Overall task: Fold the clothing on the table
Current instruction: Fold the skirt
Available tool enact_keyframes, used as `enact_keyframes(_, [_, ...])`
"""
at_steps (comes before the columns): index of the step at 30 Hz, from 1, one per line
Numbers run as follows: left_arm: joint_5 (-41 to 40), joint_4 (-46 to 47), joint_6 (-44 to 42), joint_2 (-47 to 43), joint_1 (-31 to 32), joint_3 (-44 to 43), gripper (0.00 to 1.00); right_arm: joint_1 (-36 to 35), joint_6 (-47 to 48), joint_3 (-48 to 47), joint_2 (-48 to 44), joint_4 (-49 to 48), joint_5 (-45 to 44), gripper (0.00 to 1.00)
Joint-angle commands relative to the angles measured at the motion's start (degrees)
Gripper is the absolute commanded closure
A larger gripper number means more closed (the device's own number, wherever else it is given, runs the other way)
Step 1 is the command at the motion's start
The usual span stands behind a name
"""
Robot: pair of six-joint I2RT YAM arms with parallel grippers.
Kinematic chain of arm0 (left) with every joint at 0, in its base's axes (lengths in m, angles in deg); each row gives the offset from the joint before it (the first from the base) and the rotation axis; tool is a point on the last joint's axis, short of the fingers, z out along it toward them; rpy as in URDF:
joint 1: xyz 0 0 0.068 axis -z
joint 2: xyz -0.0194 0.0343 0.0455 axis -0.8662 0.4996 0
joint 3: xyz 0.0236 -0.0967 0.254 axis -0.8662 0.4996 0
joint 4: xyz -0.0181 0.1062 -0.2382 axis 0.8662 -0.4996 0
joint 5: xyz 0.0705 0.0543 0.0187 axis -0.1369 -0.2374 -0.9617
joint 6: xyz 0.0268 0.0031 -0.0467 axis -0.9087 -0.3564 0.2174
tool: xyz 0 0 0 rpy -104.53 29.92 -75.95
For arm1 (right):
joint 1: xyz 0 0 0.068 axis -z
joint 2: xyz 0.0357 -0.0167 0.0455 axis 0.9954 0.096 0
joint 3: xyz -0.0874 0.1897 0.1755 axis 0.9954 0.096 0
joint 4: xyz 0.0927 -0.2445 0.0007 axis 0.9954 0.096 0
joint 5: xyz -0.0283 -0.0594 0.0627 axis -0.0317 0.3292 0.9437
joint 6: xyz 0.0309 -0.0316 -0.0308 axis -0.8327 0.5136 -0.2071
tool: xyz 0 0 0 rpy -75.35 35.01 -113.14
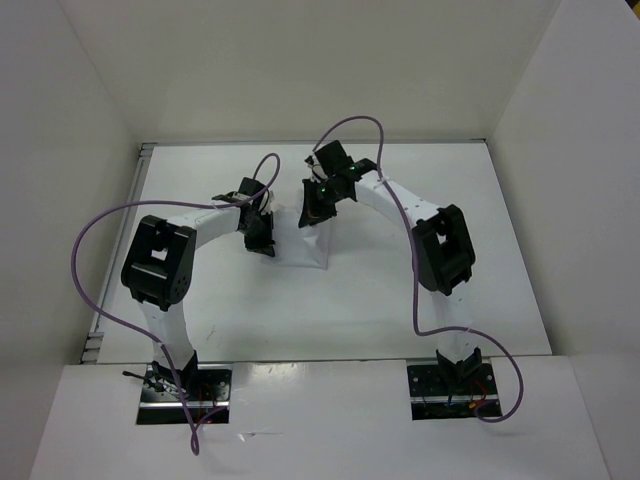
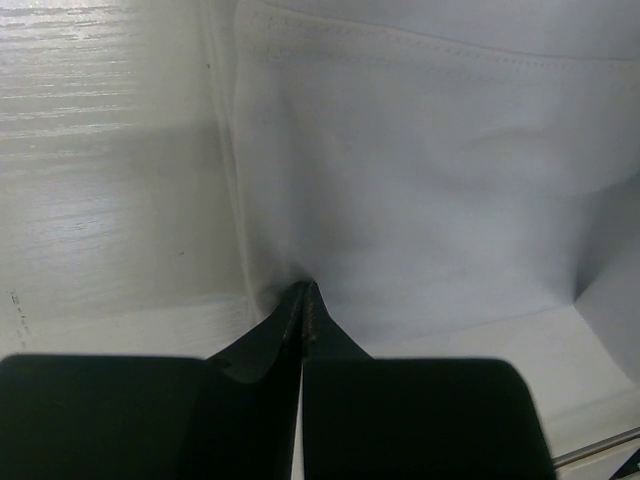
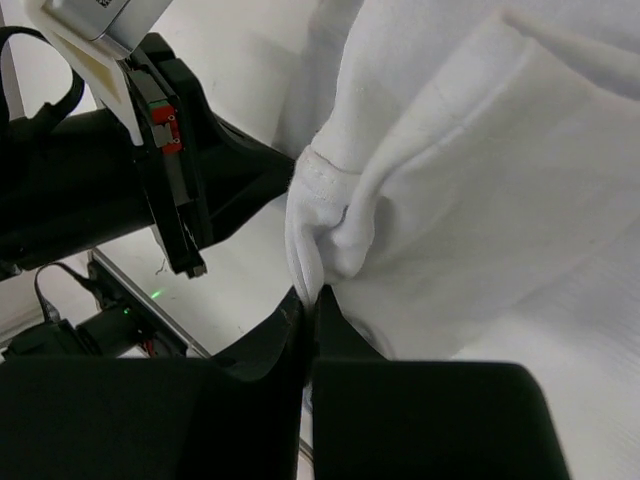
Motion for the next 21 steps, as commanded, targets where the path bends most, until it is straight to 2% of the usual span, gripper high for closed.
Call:
enact_keyframes(1, [0.6, 0.3, 0.4, 0.1, 0.3, 0.9, 0.98, -1.8, -1.0, -4.7, 2.0, 0.8, 0.3, 1.00])
enact_keyframes(8, [1.2, -0.3, -0.2, 0.1, 0.3, 0.4, 0.98, -5.2, -1.5, -9.5, 6.8, 1.3, 0.9, 1.00])
enact_keyframes(21, [1.7, -0.3, -1.2, -0.4, 0.3, 0.4, 0.98, -5.7, -3.7, -12.8, 12.6, 1.3, 2.1, 1.00])
